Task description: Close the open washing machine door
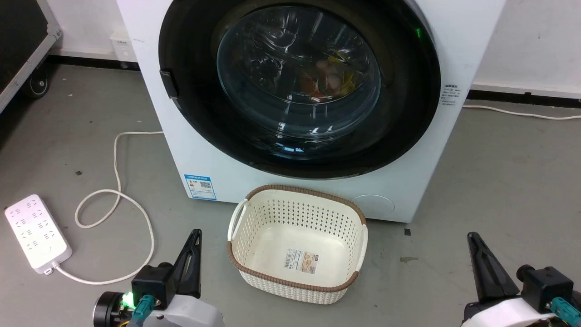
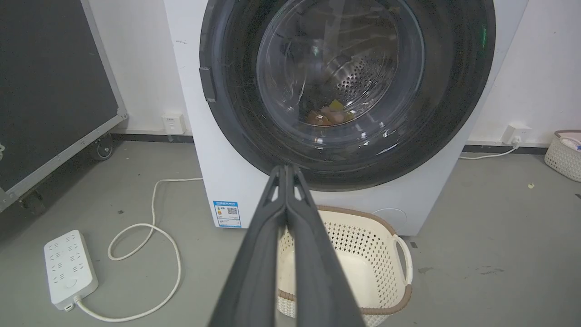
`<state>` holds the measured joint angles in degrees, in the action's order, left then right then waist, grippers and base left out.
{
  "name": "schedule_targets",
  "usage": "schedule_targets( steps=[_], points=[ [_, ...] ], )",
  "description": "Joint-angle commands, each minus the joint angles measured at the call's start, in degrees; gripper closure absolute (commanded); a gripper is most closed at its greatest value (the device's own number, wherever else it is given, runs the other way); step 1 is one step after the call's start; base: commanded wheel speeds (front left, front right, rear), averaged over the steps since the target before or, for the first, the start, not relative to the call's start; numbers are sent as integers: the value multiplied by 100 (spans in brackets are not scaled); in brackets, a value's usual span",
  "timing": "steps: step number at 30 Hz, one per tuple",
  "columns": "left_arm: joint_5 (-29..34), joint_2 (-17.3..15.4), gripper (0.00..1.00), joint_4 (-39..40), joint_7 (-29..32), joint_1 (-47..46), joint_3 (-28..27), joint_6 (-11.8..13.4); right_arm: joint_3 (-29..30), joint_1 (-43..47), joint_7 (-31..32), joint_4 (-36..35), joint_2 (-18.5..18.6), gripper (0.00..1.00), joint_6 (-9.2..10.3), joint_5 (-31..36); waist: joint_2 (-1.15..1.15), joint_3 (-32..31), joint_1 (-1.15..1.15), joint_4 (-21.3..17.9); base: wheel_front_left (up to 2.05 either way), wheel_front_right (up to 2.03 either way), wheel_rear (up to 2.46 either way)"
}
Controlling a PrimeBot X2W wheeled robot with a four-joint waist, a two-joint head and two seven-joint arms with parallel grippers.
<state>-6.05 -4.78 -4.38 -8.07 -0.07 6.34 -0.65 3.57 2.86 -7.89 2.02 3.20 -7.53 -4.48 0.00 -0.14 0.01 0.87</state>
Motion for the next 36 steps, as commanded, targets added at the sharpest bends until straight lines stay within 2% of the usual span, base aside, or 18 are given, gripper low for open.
schedule_targets(
  steps=[1, 36],
  points=[
    [63, 17, 100, 44, 39, 3, -49, 29, -20, -102, 42, -44, -14, 100, 2, 47, 0, 0, 0, -2, 0, 0, 0],
    [333, 103, 100, 240, 422, 5, -341, 47, -188, -194, 415, -123, -23, 100, 3, 247, 0, 7, 0, -45, 0, 0, 0]
  ],
)
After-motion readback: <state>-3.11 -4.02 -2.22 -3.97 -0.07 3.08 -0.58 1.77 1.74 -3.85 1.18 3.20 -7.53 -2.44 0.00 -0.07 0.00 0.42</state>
